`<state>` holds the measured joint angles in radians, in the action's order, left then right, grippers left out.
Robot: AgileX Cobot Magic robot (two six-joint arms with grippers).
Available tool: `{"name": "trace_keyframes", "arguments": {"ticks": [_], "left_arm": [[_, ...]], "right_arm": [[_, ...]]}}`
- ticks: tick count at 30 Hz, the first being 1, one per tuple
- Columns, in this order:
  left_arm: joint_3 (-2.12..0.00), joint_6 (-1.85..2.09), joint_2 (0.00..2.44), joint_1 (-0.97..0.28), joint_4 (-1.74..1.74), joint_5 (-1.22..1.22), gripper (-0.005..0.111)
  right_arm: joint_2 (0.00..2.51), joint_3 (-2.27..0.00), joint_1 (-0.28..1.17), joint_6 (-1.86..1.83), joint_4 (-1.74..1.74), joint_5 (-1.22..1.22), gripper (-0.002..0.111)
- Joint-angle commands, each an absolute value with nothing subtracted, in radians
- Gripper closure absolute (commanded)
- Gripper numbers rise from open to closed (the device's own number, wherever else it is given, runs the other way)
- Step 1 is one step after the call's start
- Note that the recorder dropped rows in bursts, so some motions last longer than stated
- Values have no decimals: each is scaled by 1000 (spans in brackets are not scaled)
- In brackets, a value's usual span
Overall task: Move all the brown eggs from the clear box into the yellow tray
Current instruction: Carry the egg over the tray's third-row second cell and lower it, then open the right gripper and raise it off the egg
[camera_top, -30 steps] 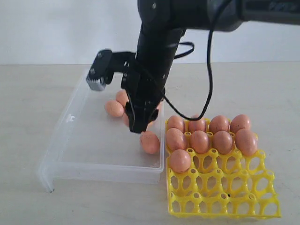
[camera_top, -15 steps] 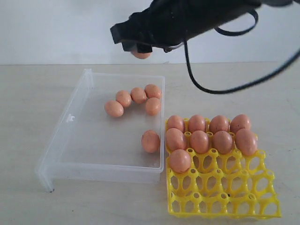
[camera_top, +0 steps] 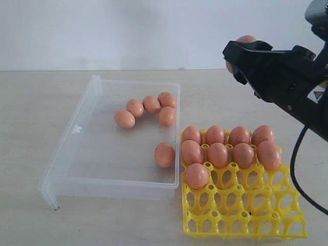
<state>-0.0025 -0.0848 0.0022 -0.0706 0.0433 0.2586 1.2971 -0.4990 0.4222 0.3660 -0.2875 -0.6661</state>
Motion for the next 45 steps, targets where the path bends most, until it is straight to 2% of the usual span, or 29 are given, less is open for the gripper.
{"name": "trace_keyframes", "arguments": {"ticks": [1, 5, 8, 9, 11, 16, 24, 33, 45], "left_arm": [[0, -83, 0, -67, 41, 250, 103], [0, -83, 0, -67, 41, 250, 103], [0, -83, 0, -67, 41, 250, 103], [0, -83, 0, -67, 41, 250, 103], [0, -83, 0, -67, 41, 250, 103], [0, -83, 0, -67, 41, 250, 103], [0, -83, 0, -67, 41, 250, 103], [0, -83, 0, -67, 41, 250, 103], [0, -83, 0, -67, 41, 250, 103]], "right_arm": [[1320, -490, 210, 826, 390, -765, 108], [1409, -492, -63, 1173, 820, -1178, 108], [1494, -492, -242, 1232, 997, -1221, 108], [1531, -492, -317, 1228, 1176, -1221, 108], [1553, -492, -338, 1232, 1325, -1221, 108], [1563, -492, -236, 1190, 1388, -1207, 108], [1563, -492, 66, 1046, 1414, -596, 108], [1565, -492, 79, 1037, 1257, -577, 108], [1619, -492, 79, 985, 1250, -614, 108]]}}
